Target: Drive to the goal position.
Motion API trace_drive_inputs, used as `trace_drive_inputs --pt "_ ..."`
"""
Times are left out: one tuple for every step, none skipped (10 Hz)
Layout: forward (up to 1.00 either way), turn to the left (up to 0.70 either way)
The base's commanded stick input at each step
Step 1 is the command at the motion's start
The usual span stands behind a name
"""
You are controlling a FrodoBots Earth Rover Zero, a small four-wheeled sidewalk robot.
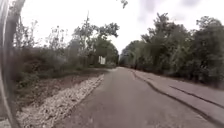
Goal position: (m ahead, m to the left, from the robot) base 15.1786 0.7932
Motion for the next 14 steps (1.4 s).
trace_drive_inputs --pt "0.7 0.0" --pt "0.7 0.0" --pt "0.7 0.0" --pt "0.7 0.0" --pt "0.7 0.0" --pt "0.7 0.0" --pt "0.7 0.0" --pt "0.7 0.0" --pt "0.7 0.0" --pt "0.7 0.0" --pt "0.7 0.0" --pt "0.7 0.0" --pt "0.7 0.0" --pt "0.7 0.0"
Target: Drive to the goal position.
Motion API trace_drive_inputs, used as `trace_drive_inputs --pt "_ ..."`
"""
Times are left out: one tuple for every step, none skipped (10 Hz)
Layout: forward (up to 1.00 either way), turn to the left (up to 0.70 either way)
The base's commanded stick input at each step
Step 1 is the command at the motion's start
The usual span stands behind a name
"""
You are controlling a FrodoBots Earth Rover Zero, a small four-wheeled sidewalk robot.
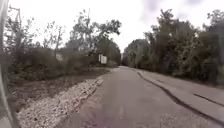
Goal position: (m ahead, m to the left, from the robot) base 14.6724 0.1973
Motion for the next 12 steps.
trace_drive_inputs --pt "0.7 0.0" --pt "0.7 0.0" --pt "0.7 0.0" --pt "0.7 0.0" --pt "0.7 0.0" --pt "0.7 0.0" --pt "0.7 0.0" --pt "0.7 0.0" --pt "0.7 0.0" --pt "0.7 0.0" --pt "0.7 -0.18" --pt "0.7 -0.35"
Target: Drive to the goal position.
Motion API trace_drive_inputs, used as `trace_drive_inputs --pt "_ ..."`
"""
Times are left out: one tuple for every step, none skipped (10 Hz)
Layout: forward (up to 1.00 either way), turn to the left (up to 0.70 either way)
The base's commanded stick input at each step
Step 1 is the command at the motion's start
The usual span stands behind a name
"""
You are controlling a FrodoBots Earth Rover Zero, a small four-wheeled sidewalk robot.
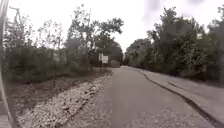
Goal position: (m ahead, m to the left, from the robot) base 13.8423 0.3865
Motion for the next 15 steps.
trace_drive_inputs --pt "0.7 -0.12" --pt "0.7 -0.01" --pt "0.7 0.0" --pt "0.7 0.0" --pt "0.7 0.0" --pt "0.7 0.0" --pt "0.7 0.0" --pt "0.7 0.0" --pt "0.7 0.0" --pt "0.7 0.0" --pt "0.7 0.0" --pt "0.7 0.0" --pt "0.7 0.0" --pt "0.7 0.0" --pt "0.7 0.0"
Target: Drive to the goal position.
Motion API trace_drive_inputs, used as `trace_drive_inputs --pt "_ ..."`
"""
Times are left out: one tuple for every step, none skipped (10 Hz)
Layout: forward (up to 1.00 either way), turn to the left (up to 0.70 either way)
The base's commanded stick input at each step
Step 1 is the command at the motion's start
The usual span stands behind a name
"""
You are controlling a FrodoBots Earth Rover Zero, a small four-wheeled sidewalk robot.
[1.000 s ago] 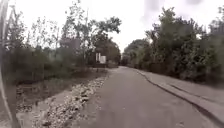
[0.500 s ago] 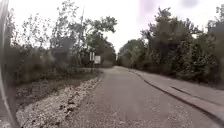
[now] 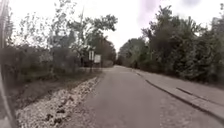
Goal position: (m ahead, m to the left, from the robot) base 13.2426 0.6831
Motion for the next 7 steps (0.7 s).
trace_drive_inputs --pt "0.7 0.0" --pt "0.7 0.0" --pt "0.7 0.0" --pt "0.7 0.0" --pt "0.7 0.0" --pt "0.7 0.0" --pt "0.7 0.0"
